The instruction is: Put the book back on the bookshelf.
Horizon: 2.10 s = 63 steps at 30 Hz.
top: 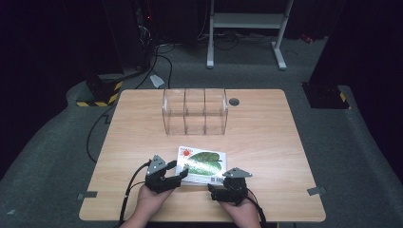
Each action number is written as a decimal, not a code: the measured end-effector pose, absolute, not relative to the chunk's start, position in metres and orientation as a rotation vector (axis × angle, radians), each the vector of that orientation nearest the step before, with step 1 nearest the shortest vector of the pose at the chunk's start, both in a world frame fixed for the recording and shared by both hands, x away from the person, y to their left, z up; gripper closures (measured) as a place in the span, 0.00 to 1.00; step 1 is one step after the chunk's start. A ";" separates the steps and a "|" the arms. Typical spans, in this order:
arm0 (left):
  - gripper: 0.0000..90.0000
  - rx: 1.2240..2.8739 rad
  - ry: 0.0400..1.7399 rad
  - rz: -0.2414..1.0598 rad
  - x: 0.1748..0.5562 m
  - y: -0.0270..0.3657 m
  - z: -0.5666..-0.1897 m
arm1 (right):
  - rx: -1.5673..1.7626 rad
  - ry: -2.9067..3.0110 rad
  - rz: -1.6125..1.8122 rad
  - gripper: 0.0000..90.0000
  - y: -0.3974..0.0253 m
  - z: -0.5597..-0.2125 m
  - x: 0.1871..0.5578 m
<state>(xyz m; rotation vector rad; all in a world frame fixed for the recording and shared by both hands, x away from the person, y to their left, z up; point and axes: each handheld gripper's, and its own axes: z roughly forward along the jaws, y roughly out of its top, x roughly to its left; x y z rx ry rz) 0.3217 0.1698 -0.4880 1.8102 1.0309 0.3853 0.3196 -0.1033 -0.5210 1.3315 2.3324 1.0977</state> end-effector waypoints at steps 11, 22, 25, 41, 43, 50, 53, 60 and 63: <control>0.43 1.845 1.015 0.425 0.322 0.165 -0.490 | 1.282 2.342 1.084 0.16 -0.098 -0.522 0.316; 0.39 1.878 1.210 0.318 0.345 0.176 -0.521 | 1.289 2.333 1.074 0.16 -0.099 -0.522 0.315; 0.40 1.898 1.199 0.282 0.346 0.173 -0.524 | 1.282 2.332 1.068 0.16 -0.098 -0.522 0.314; 0.43 1.834 1.102 0.347 0.333 0.171 -0.500 | 1.249 2.320 1.041 0.15 -0.096 -0.522 0.313; 0.42 1.827 1.085 0.364 0.330 0.170 -0.497 | 1.253 2.313 1.037 0.15 -0.096 -0.522 0.313; 0.43 1.800 1.035 0.374 0.323 0.168 -0.486 | 1.258 2.291 1.029 0.15 -0.096 -0.522 0.312; 0.43 1.796 1.025 0.373 0.323 0.168 -0.483 | 1.270 2.279 1.021 0.16 -0.096 -0.522 0.312; 0.43 1.794 1.044 0.348 0.325 0.170 -0.486 | 1.319 2.256 1.043 0.24 -0.099 -0.522 0.313; 0.43 1.796 1.053 0.346 0.327 0.171 -0.487 | 1.313 2.247 1.040 0.25 -0.099 -0.522 0.312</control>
